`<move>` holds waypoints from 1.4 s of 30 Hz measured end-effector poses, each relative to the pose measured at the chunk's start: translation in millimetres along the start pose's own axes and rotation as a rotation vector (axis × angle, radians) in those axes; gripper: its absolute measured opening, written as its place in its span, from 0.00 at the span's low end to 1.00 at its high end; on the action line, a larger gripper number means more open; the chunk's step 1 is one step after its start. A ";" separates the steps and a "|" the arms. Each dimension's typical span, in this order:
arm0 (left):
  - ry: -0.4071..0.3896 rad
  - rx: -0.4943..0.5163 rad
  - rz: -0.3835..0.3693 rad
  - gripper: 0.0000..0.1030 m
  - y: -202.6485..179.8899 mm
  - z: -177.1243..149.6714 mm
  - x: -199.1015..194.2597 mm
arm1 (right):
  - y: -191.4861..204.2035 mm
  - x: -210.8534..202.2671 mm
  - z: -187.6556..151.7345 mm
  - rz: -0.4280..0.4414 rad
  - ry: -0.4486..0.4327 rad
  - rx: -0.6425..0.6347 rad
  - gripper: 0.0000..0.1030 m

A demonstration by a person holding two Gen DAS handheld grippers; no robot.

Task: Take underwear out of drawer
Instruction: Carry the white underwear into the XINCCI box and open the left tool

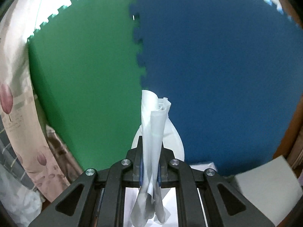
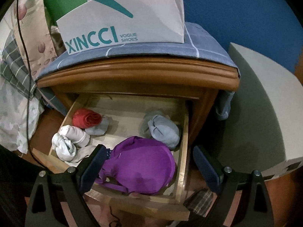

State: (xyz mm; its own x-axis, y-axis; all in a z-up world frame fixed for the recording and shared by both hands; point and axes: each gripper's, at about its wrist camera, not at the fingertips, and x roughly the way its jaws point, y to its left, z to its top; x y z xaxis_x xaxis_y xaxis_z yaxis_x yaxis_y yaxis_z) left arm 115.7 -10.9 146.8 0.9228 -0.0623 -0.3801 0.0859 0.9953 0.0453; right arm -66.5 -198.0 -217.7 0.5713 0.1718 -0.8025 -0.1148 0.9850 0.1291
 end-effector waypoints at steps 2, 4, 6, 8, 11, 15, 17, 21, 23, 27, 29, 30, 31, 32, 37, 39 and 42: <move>0.035 0.011 0.015 0.08 -0.7 -13.9 18.3 | -1.4 1.9 0.2 0.017 0.009 0.016 0.92; 0.058 0.042 0.054 0.08 -3.5 -23.2 32.7 | -0.7 4.1 0.1 0.021 0.017 0.017 0.92; 0.072 0.100 0.116 0.09 -5.3 -32.1 47.7 | 0.2 5.1 -0.6 0.026 0.022 0.014 0.92; 0.090 0.141 0.175 0.08 -6.7 -42.9 61.8 | 1.5 5.3 -0.7 0.034 0.025 0.013 0.92; 0.175 0.192 0.165 0.08 -14.9 -66.7 87.6 | 2.2 7.6 -0.2 0.042 0.032 0.015 0.92; 0.291 0.222 0.073 0.09 -27.7 -103.2 116.6 | 7.1 11.2 -1.4 0.054 0.050 0.003 0.92; 0.394 0.162 0.028 0.08 -22.9 -121.4 138.5 | 10.3 11.7 -3.3 0.055 0.054 -0.014 0.92; 0.464 0.091 0.030 0.08 -16.2 -138.2 153.2 | 6.8 15.5 -5.4 0.047 0.072 -0.012 0.92; 0.492 0.005 0.034 0.08 -1.1 -139.4 160.1 | 3.3 17.7 -5.7 0.050 0.080 0.002 0.92; 0.541 -0.071 0.062 0.12 19.6 -141.2 173.2 | 5.9 21.8 -6.6 0.057 0.096 -0.004 0.92; 0.522 -0.057 0.100 0.18 25.6 -140.6 172.9 | 9.3 23.3 -6.7 0.057 0.100 -0.019 0.92; 0.521 -0.062 0.117 0.18 28.6 -140.1 172.9 | 10.8 24.1 -7.0 0.058 0.103 -0.025 0.92; 0.517 -0.073 0.116 0.26 30.7 -139.6 172.5 | 11.8 25.0 -7.4 0.059 0.106 -0.029 0.92; 0.505 -0.091 0.091 0.43 32.1 -138.8 170.6 | 12.5 25.5 -7.5 0.059 0.109 -0.030 0.92; 0.443 -0.082 0.061 0.50 34.0 -131.9 157.9 | 13.1 27.6 -8.9 0.050 0.117 -0.028 0.92; 0.410 -0.104 0.033 0.50 36.6 -127.4 148.2 | 11.4 28.8 -8.5 0.050 0.120 -0.018 0.92; 0.290 -0.111 -0.025 0.50 37.2 -112.2 107.2 | 5.1 29.0 -7.6 0.043 0.117 0.006 0.92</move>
State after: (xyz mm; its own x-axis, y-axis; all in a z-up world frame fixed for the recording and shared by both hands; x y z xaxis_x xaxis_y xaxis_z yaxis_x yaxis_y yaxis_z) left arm 175.7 27.8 4.0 0.7741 -0.0788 -0.6281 0.0511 0.9968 -0.0621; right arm -56.7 -188.2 -244.7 0.4668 0.2112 -0.8587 -0.1326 0.9768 0.1682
